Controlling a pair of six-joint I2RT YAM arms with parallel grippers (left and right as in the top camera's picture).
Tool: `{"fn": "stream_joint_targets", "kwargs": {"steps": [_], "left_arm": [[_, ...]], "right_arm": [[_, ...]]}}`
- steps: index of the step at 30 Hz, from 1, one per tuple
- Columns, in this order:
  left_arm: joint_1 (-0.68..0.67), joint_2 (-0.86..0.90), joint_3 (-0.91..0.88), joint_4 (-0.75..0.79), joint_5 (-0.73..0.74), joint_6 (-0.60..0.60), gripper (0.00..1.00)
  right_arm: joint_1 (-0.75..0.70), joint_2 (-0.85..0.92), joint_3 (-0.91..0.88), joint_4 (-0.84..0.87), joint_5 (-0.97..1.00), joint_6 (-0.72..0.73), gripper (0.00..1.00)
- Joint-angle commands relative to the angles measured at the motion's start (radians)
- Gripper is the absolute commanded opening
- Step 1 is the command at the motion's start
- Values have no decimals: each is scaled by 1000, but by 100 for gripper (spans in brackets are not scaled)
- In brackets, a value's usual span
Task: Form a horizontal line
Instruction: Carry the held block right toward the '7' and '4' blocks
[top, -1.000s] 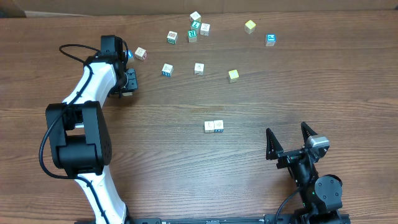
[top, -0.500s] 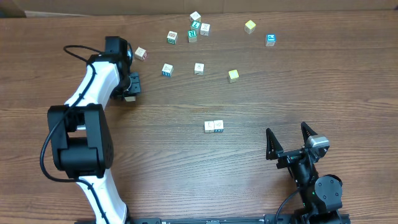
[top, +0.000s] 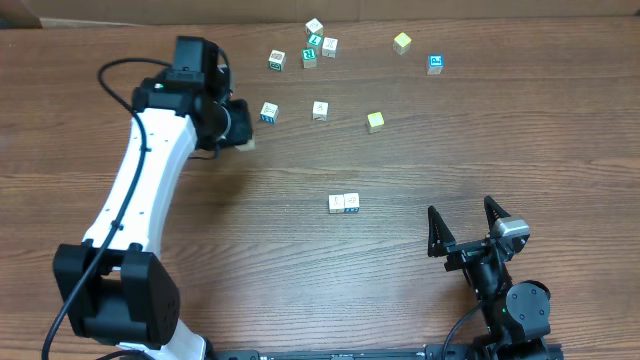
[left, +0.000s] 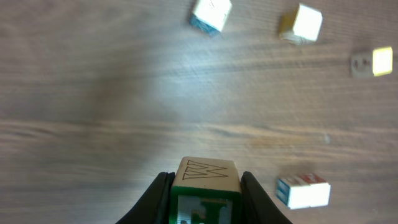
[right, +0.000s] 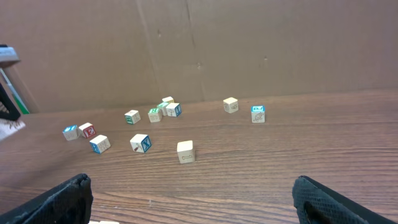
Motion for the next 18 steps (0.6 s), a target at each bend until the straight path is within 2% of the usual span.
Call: {"fn": "stream_joint_targets", "kwargs": {"steps": [1, 7, 10, 14, 18], "left_arm": [[-70, 5, -31, -15, 53, -106, 10], [-204, 13, -102, 10, 32, -180, 10], [-261, 13, -142, 35, -56, -247, 10], [-325, 13, -198, 60, -176, -410, 9], [-377, 13, -243, 124, -192, -446, 9]], "right_arm": [[5, -10, -10, 6, 2, -4, 100], [5, -10, -10, 6, 2, -4, 100], [5, -10, -10, 6, 2, -4, 100], [5, -10, -10, 6, 2, -4, 100], [5, -10, -10, 6, 2, -4, 100]]}}
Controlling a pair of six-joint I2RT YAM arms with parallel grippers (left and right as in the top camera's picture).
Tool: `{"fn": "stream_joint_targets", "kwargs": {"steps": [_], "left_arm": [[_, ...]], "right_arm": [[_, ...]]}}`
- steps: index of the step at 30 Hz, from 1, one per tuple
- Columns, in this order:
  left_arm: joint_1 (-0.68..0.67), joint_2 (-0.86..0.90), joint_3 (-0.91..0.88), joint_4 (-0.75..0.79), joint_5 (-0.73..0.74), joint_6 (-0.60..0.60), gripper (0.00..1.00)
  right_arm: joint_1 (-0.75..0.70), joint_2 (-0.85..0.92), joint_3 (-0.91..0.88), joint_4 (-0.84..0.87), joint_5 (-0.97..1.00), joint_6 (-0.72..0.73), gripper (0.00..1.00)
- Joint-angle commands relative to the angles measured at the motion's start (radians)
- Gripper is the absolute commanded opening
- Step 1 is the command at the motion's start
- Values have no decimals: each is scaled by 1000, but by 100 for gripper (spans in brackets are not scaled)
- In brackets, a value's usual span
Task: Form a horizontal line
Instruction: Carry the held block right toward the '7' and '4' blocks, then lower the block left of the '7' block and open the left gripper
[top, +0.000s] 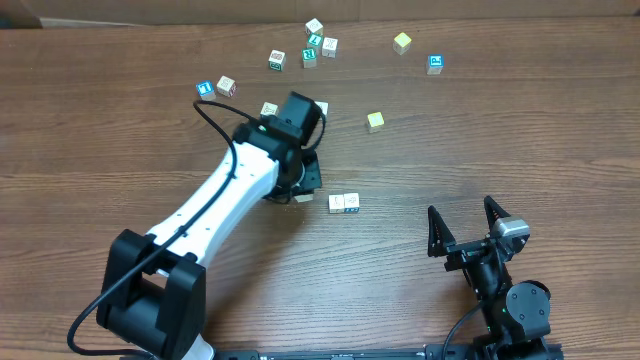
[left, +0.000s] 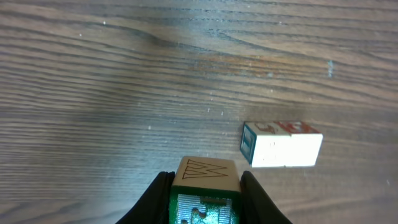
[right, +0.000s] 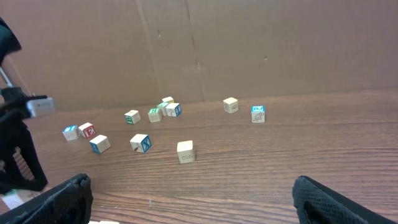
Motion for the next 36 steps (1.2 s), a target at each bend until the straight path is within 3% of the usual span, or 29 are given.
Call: {"fn": "stream_joint_targets", "kwargs": {"steps": [1, 8, 13, 16, 28, 36], "left_arm": [[-40, 11, -40, 49, -73, -91, 9], [-76, 11, -93, 136, -178, -144, 6], [-77, 11, -116, 176, -177, -143, 6], [-77, 13, -122, 174, -177, -138, 11], [-77, 71, -122, 175, -137, -93, 9], [-77, 72, -122, 175, -136, -86, 21]], "right_arm": [[5, -10, -10, 7, 2, -5, 100], [5, -10, -10, 7, 2, -5, 100], [5, -10, -10, 7, 2, -5, 100], [5, -10, -10, 7, 2, -5, 100], [5, -10, -10, 7, 2, -5, 100], [5, -10, -10, 7, 2, -5, 100]]}}
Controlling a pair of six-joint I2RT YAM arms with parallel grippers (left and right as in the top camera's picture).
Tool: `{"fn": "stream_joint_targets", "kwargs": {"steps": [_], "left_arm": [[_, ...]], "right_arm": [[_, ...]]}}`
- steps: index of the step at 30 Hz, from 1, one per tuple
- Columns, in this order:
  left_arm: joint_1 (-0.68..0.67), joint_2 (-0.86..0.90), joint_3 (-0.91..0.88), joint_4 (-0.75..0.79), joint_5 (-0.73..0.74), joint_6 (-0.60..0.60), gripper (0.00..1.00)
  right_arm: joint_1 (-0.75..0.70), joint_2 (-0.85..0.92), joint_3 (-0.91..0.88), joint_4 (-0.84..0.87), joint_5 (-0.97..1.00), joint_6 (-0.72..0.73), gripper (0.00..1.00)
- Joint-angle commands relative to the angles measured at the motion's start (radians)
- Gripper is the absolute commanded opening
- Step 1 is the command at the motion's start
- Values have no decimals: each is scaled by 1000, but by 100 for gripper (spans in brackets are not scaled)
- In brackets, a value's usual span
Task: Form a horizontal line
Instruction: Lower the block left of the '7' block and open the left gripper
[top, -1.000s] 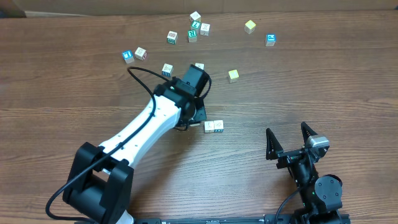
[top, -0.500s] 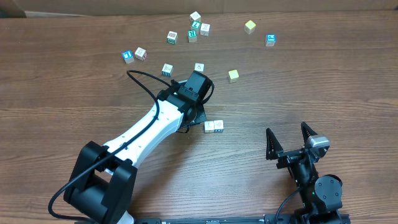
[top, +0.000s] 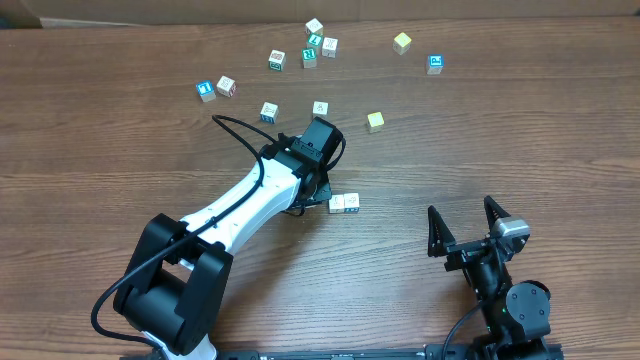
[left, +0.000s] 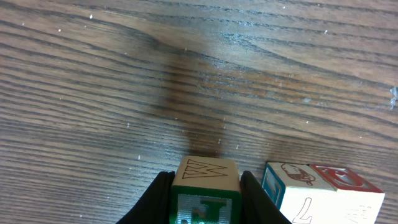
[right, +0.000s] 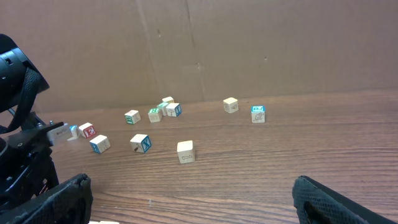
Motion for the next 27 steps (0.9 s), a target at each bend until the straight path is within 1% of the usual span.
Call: {"fn": "stream_joint_targets", "kwargs": {"steps": [1, 10, 15, 22, 24, 27], "left_arm": [[-1, 11, -11, -2, 11, 18, 21], [-1, 11, -11, -9, 46, 44, 24], [0, 14, -11, -10, 51, 50, 30], [0, 26, -11, -7, 51, 49, 37], [3, 26, -11, -7, 52, 49, 37], [6, 26, -11, -7, 55, 49, 36]], "right_arm": [[5, -10, -10, 6, 2, -4, 100], [5, -10, -10, 6, 2, -4, 100], [5, -10, -10, 6, 2, -4, 100], [5, -10, -10, 6, 2, -4, 100], [5, -10, -10, 6, 2, -4, 100], [5, -10, -10, 6, 2, -4, 100]]}}
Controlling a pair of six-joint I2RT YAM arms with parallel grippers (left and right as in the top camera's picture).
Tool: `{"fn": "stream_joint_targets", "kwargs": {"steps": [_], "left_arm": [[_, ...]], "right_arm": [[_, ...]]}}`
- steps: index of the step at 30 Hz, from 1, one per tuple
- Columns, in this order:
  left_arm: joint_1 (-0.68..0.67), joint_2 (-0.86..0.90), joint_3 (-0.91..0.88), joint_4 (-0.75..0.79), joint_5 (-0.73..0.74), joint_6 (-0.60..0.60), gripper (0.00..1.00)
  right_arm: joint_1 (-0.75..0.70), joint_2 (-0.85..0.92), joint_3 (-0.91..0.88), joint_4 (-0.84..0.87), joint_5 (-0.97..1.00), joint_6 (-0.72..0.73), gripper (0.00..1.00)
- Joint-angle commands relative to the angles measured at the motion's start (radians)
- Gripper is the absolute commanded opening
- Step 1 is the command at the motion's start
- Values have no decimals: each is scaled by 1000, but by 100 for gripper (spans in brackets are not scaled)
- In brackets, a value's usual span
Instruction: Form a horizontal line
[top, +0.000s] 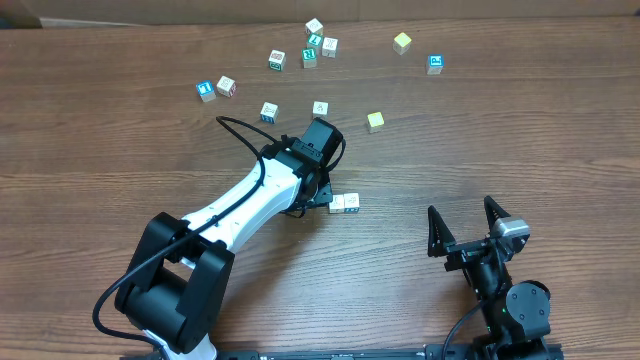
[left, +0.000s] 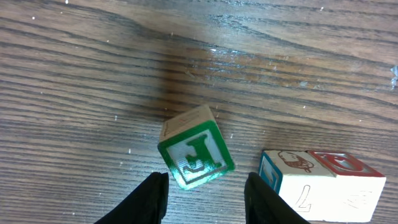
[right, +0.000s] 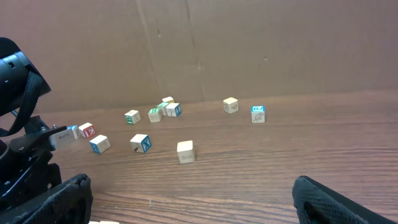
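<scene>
A wooden block with a green J face (left: 196, 154) lies askew on the table, free of my left gripper (left: 205, 186), whose open fingers straddle its near edge. Just to its right two blocks stand joined in a short row (left: 320, 183), a small gap apart from it. From overhead the left gripper (top: 318, 193) covers the J block, right beside the row (top: 344, 203). Near the front edge my right gripper (top: 465, 225) is open and holds nothing, its fingers wide apart in its wrist view (right: 193, 199).
Loose blocks are scattered across the far half of the table: one white (top: 320, 109), one yellow (top: 375, 121), one blue-faced (top: 268, 111), a pair at the left (top: 215, 88), a cluster at the back (top: 312, 48). A cardboard wall (right: 249, 43) stands behind.
My left gripper has opened and let go of the W/J block. The block now sits turned, its green J face up, just left of the two-block row. The right arm has not moved.
My left gripper held the W/J block at the table's far left, then carried it near the two-block row, then held it low just left of the row. Now it is released there. The right gripper stayed open at the front throughout.
</scene>
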Motion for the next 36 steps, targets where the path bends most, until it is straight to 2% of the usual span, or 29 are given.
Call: {"fn": "stream_joint_targets", "kwargs": {"steps": [1, 7, 10, 17, 28, 36], "left_arm": [[8, 18, -11, 2, 11, 14, 36], [23, 18, -6, 27, 2, 16, 35], [50, 18, 18, 18, 4, 16, 31], [109, 18, 73, 29, 14, 16, 5], [114, 67, 73, 109, 3, 16, 4], [114, 111, 73, 109, 82, 50, 4]], "right_arm": [[5, -10, -10, 6, 2, -4, 100], [5, -10, -10, 6, 2, -4, 100], [5, -10, -10, 6, 2, -4, 100], [5, -10, -10, 6, 2, -4, 100], [5, -10, -10, 6, 2, -4, 100], [5, -10, -10, 6, 2, -4, 100]]}}
